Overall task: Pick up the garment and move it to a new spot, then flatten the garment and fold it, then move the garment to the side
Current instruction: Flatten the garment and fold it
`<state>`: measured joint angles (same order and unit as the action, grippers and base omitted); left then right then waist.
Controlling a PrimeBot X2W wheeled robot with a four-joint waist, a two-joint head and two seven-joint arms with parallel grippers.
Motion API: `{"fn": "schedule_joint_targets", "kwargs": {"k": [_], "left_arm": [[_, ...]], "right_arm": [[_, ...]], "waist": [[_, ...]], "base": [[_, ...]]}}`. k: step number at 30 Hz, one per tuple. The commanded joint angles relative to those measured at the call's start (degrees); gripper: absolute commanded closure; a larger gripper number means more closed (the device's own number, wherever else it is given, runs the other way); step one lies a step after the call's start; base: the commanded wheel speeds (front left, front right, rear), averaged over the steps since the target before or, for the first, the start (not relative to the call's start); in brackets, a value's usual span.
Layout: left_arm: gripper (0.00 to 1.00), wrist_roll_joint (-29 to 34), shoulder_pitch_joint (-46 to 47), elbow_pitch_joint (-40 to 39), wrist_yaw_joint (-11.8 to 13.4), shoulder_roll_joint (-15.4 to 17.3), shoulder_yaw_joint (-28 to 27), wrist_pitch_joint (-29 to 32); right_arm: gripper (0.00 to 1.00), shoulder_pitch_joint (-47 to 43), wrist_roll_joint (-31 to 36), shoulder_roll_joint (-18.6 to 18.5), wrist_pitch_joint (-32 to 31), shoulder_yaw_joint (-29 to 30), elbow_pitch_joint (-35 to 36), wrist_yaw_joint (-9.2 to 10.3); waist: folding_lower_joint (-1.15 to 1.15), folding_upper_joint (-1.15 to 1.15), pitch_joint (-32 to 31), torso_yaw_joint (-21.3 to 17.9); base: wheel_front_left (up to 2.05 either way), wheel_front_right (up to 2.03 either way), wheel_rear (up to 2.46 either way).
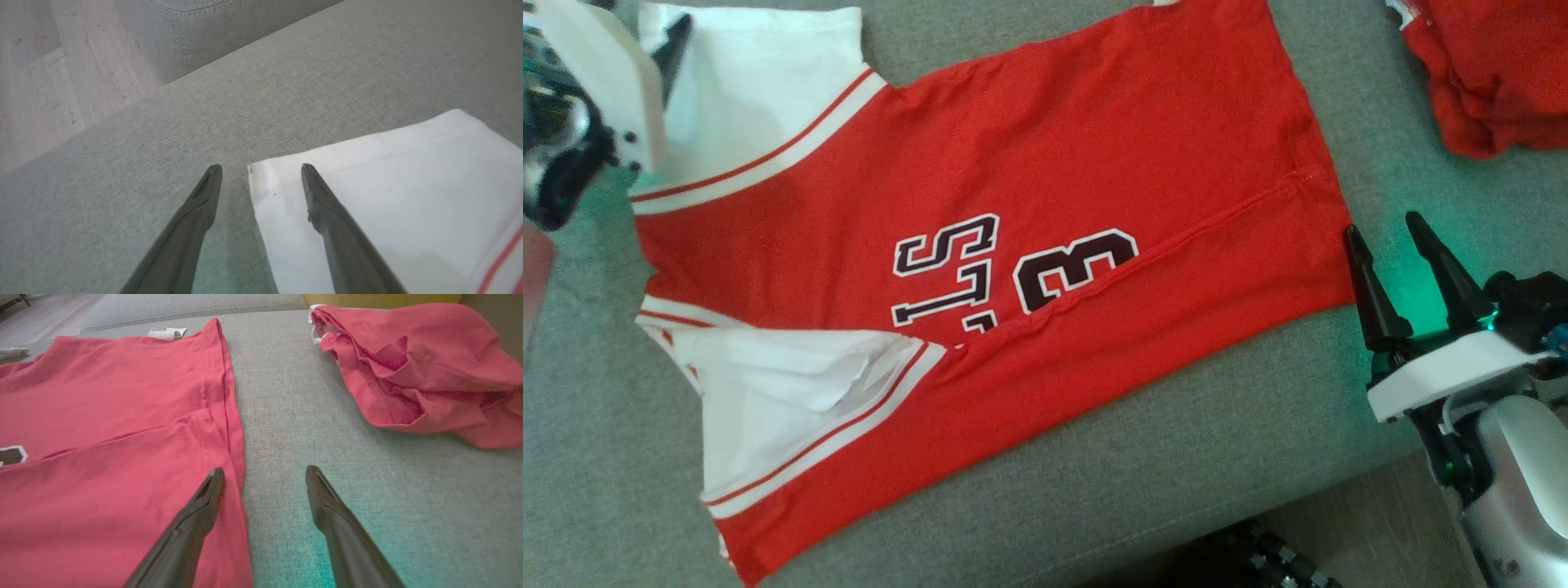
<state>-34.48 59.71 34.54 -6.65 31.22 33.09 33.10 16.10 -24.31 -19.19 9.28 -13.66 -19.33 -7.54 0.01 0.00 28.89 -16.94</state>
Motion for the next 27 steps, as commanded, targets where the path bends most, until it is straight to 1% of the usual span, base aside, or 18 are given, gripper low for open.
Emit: {"fn": "schedule_joint_targets", "kwargs": {"k": [1,6,7,8,9,10,12,13,14,16,20,24,27], "left_arm": [[0.0,0.9,3.7,-0.2,0.0,3.4,-2.6,-0.8],[0.0,1.2,4.8,3.5,0.4,3.9,-2.4,-0.3],[0.11,0.9,4.8,3.8,0.3,3.8,-2.4,-0.2],[0.25,0.3,4.7,4.1,0.2,3.5,-2.5,0.0],[0.36,-0.1,4.6,4.3,0.1,3.3,-2.3,0.4],[0.51,-0.3,4.6,4.3,0.0,3.2,-2.0,0.7],[0.67,-1.3,4.5,4.2,-0.3,2.9,-1.6,1.2],[0.71,-1.8,4.4,4.1,-0.4,2.8,-1.3,1.6],[0.79,-2.1,4.4,3.9,-0.5,2.7,-1.0,1.9],[1.0,-3.2,4.5,3.4,-0.6,2.5,-0.5,2.6],[1.0,-4.1,5.1,2.1,-0.7,2.5,0.2,2.1],[1.0,-3.9,6.4,1.0,-0.8,3.0,0.7,-1.4],[1.0,-4.8,7.1,-0.4,-0.8,2.7,1.5,-3.7]], "right_arm": [[0.0,0.1,-0.7,-2.1,1.1,-0.9,0.8,0.05],[0.0,0.5,-1.3,-2.4,1.9,-1.4,-0.2,0.05],[0.0,0.6,-1.4,-2.4,2.0,-1.5,-0.3,0.05],[0.0,0.6,-1.4,-2.4,2.1,-1.5,-0.5,0.05],[0.0,0.7,-1.4,-2.4,2.3,-1.4,-0.6,0.05],[0.0,0.8,-1.4,-2.4,2.3,-1.3,-0.7,0.05],[0.0,1.0,-1.4,-2.5,2.5,-1.2,-0.8,0.05],[0.0,1.1,-1.4,-2.6,2.5,-1.2,-0.9,0.05],[0.0,1.2,-1.4,-2.6,2.5,-1.2,-1.0,0.05],[0.0,1.6,-1.5,-2.8,2.6,-1.1,-1.0,0.05],[0.0,2.1,-1.4,-3.0,2.5,-0.8,-1.1,0.05],[0.0,2.8,-1.0,-3.4,2.6,0.0,-1.2,0.05],[0.0,2.9,-0.8,-3.7,2.5,0.7,-1.3,0.05]], "waist": [[-0.01,0.0,0.7,-0.5],[-0.01,0.0,1.3,-0.7],[-0.01,0.0,1.4,-0.7],[-0.01,0.0,1.4,-0.7],[-0.01,0.0,1.4,-0.7],[-0.01,0.0,1.5,-0.6],[-0.01,0.0,1.6,-0.5],[-0.01,0.0,1.6,-0.4],[-0.01,0.0,1.7,-0.4],[-0.01,0.0,2.0,-0.3],[-0.01,0.0,2.4,-0.1],[-0.01,0.0,2.2,0.7],[-0.01,0.0,1.5,1.6]], "base": [[0.0,0.0,0.0],[0.0,0.0,0.0],[0.0,0.0,0.0],[0.0,0.0,0.0],[0.0,0.0,0.0],[0.0,0.0,0.0],[0.0,0.0,0.0],[0.0,0.0,0.0],[0.0,0.0,0.0],[0.0,0.0,0.0],[0.0,0.0,0.0],[0.0,0.0,0.0],[0.0,0.0,0.0]]}}
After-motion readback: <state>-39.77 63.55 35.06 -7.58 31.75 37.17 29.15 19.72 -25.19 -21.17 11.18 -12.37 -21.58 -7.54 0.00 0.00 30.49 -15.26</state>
